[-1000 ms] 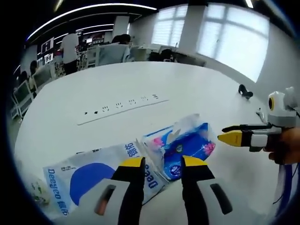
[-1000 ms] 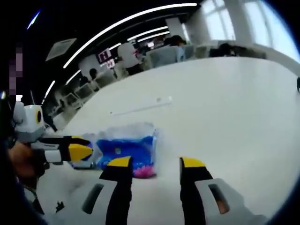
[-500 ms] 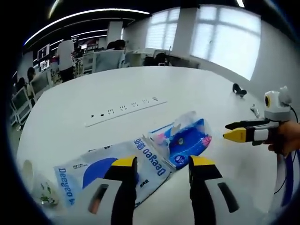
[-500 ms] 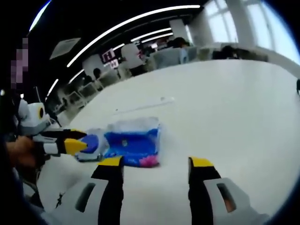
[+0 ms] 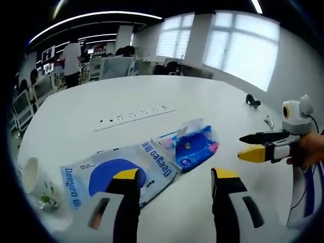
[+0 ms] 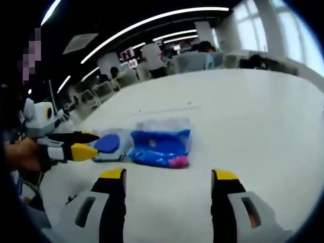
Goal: Arrange the tabletop items into an orderly group along one side of the table until the central work area is clear of visible clutter.
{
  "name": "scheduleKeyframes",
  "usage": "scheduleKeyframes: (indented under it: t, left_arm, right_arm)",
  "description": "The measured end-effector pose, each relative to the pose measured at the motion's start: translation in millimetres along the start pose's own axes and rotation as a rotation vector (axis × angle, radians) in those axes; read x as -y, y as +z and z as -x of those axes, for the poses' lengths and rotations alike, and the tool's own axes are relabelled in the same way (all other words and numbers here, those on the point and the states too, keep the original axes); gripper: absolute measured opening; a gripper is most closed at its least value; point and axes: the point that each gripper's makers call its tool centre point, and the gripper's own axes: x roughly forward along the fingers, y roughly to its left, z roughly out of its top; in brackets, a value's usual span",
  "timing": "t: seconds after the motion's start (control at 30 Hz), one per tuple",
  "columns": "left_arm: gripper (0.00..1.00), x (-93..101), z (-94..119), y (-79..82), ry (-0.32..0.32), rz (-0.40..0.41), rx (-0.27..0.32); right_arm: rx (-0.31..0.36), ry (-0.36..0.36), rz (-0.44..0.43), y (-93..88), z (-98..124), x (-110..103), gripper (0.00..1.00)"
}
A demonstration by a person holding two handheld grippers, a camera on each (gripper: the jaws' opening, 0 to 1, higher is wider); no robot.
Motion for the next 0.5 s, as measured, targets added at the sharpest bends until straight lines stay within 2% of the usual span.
scheduleKeyframes:
  t: [0.2, 0.5]
  left_arm:
    - [0.63, -3.6, 12, -8.9, 0.005, 0.011, 0.01]
    - [0.72, -4.0, 28, -22.7, 0.005, 0.019, 0.012]
  right_arm:
    - [-0.007, 0.011, 0.007, -14.3, 9, -12, 0.7]
    - [0.003, 0.023, 0.005, -25.6, 19, -26, 0.78]
